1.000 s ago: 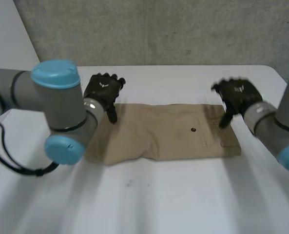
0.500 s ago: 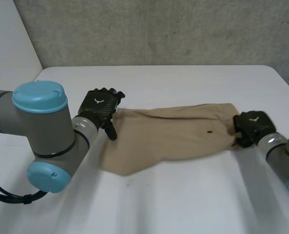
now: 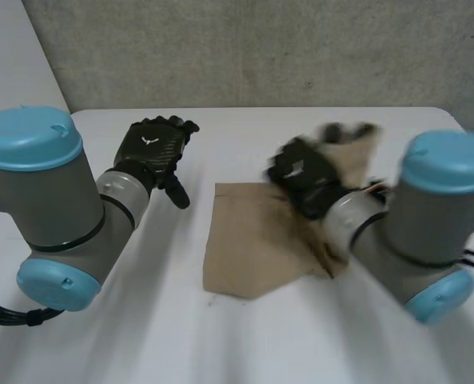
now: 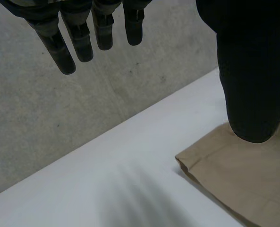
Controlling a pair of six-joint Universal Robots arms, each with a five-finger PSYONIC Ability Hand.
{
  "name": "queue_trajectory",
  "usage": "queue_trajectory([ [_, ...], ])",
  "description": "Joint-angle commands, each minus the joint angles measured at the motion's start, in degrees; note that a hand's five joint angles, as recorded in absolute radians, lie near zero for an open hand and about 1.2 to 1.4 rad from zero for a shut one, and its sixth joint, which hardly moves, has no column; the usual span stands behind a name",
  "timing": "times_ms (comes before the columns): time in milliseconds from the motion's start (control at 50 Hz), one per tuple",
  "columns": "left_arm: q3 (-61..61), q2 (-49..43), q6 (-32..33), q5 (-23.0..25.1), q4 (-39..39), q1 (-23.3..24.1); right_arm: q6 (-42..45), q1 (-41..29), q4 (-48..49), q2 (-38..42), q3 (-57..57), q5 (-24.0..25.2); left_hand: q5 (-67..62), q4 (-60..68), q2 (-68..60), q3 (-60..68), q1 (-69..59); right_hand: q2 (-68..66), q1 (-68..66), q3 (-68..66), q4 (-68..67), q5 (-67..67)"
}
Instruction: Fold the shorts.
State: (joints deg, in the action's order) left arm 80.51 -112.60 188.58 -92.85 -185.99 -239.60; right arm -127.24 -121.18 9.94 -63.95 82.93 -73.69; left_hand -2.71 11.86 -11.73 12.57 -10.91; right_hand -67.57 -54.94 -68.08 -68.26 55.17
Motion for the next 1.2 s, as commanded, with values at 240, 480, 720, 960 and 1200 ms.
queue_trajectory([
  [240, -2.7, 0.4, -0.3, 0.5, -0.3, -1.0, -20.6, -3.6, -0.7, 2.0, -2.9, 6.6, 2.7, -1.9, 1.7, -2.6, 0.9, 57.6, 44.9, 58.1, 58.3, -55.2],
  [480, -9.0, -8.3, -3.7, 0.0, 2.1, 6.9, -39.1, 3.9, -15.0, 8.0, -14.2, 0.4, 2.5, -1.6, 1.5, -2.4, 0.7, 57.6, 44.9, 58.1, 58.3, -55.2],
  [720, -13.8, -20.6, -4.1, -5.1, 16.6, 8.5, -34.7, 5.6, -20.8, 17.6, -17.6, -3.2, 2.3, -1.5, 1.3, -2.2, 0.5, 57.6, 44.9, 58.1, 58.3, -55.2],
  [960, -16.8, -19.3, -3.3, -6.2, 17.9, 8.0, -31.0, 5.9, -19.9, 12.5, -15.9, -3.6, 2.3, -1.5, 1.4, -2.2, 0.5, 57.6, 44.9, 58.1, 58.3, -55.2],
  [1200, -19.1, 3.2, -3.7, -5.5, 19.4, 1.9, -39.3, 5.9, -12.5, -5.1, -14.8, -15.5, 2.7, -1.9, 1.7, -2.6, 0.9, 57.6, 44.9, 58.1, 58.3, -55.2],
])
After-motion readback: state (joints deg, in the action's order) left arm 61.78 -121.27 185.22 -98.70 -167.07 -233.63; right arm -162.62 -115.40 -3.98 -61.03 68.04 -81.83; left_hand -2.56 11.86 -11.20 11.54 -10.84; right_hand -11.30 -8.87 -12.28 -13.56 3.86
